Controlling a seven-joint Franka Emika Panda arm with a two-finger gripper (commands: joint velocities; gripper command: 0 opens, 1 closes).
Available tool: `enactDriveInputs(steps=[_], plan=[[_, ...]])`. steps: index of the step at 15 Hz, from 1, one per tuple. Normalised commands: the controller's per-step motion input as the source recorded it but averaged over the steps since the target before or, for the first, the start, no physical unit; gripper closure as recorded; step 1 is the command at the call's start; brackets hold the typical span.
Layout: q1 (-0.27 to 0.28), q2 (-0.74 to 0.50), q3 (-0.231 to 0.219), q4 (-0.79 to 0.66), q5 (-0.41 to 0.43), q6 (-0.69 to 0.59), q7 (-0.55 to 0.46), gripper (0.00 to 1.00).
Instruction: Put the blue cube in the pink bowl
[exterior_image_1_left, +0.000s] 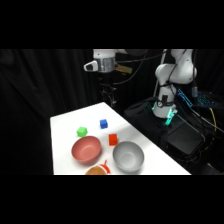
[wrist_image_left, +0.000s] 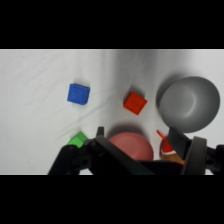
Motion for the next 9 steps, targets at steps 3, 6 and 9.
enactDriveInputs(steps=[3, 6, 9], plan=[[-0.030, 0.00, 0.002, 0.00, 0.014, 0.02, -0.03, 0.00], [-0.070, -0.04, -0.047, -0.05, 0.040, 0.11, -0.13, 0.00], [-0.111, -0.08, -0.092, -0.10, 0.062, 0.17, -0.19, 0.00]])
